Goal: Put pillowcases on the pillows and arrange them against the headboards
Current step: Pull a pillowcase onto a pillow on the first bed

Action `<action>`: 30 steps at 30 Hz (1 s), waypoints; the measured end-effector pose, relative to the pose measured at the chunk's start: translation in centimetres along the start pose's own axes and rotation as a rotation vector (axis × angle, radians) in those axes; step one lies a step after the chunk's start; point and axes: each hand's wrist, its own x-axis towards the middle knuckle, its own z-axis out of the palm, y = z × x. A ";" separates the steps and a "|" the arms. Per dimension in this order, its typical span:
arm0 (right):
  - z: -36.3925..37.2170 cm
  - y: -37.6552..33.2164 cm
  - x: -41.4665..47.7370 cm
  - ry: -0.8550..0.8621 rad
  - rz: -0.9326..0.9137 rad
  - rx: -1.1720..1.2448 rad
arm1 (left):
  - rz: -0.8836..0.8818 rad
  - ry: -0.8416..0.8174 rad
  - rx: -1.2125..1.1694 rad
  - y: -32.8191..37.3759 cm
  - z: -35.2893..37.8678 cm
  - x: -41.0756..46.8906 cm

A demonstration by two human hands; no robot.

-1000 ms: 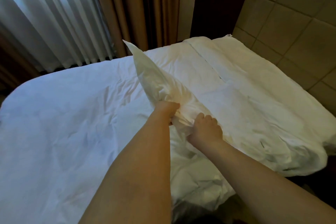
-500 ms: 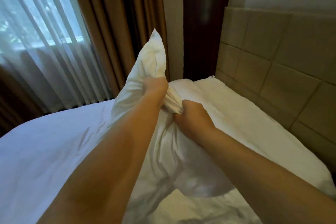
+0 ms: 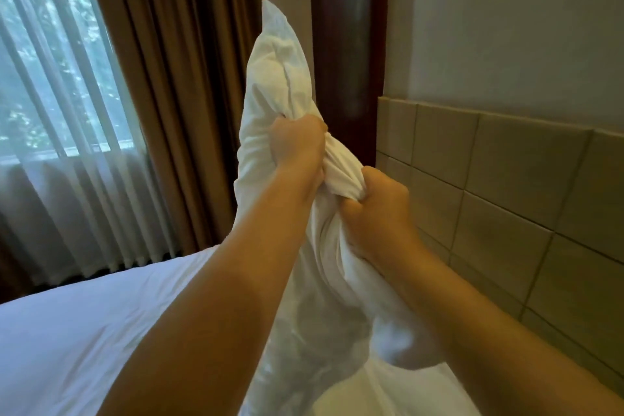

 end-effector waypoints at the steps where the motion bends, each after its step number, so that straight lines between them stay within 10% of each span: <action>1: -0.3 0.6 1.3 0.028 0.003 -0.008 | 0.003 -0.015 -0.022 0.2 1.2 0.7; 18: -2.9 12.4 18.5 0.130 -0.045 -0.175 | -0.187 -0.232 -0.411 -4.2 20.4 14.6; 30: -1.7 25.1 29.3 0.102 0.095 0.098 | -0.161 -0.225 -0.239 -9.4 33.4 23.9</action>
